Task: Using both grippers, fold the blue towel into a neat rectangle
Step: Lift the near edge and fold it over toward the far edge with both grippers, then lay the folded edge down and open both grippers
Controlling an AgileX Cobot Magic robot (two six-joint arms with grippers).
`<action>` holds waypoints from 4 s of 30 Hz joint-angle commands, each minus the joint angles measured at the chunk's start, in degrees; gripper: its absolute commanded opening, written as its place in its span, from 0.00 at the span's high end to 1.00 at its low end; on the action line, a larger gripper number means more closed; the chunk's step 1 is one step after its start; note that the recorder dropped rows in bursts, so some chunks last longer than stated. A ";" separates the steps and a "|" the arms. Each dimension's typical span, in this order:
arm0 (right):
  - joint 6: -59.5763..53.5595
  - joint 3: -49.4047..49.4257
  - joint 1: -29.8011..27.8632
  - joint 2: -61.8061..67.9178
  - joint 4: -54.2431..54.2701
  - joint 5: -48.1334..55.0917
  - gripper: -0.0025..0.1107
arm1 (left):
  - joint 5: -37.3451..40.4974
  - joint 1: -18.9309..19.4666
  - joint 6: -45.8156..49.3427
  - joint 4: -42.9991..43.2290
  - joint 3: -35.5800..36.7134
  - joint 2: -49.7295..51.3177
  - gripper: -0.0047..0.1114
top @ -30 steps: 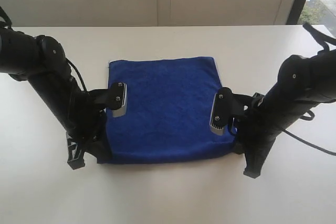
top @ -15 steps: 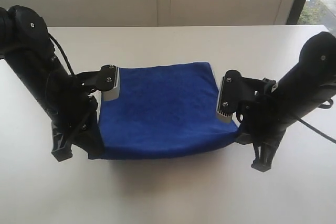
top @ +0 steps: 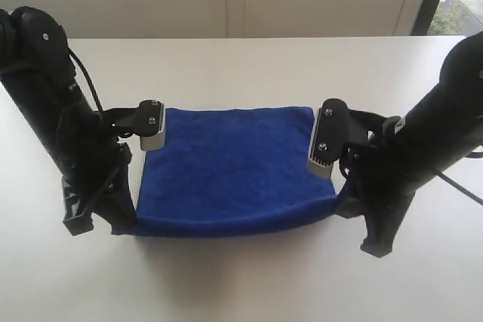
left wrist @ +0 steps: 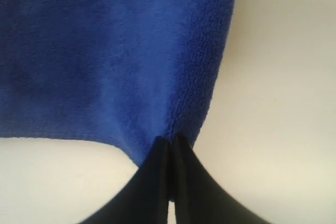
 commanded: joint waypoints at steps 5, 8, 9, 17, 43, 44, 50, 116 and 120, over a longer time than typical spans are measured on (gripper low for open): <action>0.24 -3.82 0.26 -0.60 -2.26 -10.65 0.98 | -5.03 0.00 -7.47 1.41 -5.31 -0.82 0.96; 0.24 -4.08 0.26 -0.25 -2.52 -15.49 0.98 | -7.15 0.00 -7.60 2.18 -6.95 -0.82 0.96; 0.33 -4.08 0.26 0.02 -2.62 -16.70 0.98 | -8.66 0.00 -7.70 2.33 -7.28 -0.82 0.96; 4.57 -4.08 0.26 6.84 -4.64 -34.33 0.98 | -27.41 0.00 -9.15 5.17 -9.61 0.10 0.96; 7.29 -8.78 -1.24 21.39 -4.47 -53.06 0.98 | -52.94 1.65 -10.65 7.31 -9.61 11.30 0.96; 7.29 -8.78 -1.24 21.52 -4.47 -53.06 0.98 | -52.80 1.65 -10.65 7.31 -9.61 11.42 0.96; 7.29 -8.78 -1.24 21.54 -4.47 -55.07 0.98 | -52.94 1.65 -10.65 7.31 -9.61 11.42 0.96; 7.29 -11.43 -1.24 23.90 14.07 -67.21 0.61 | -53.08 2.87 -11.50 6.88 -9.61 11.50 0.59; 7.29 -11.43 -1.24 19.46 19.47 -64.74 0.72 | -54.26 3.58 -15.81 6.74 -9.87 9.24 0.69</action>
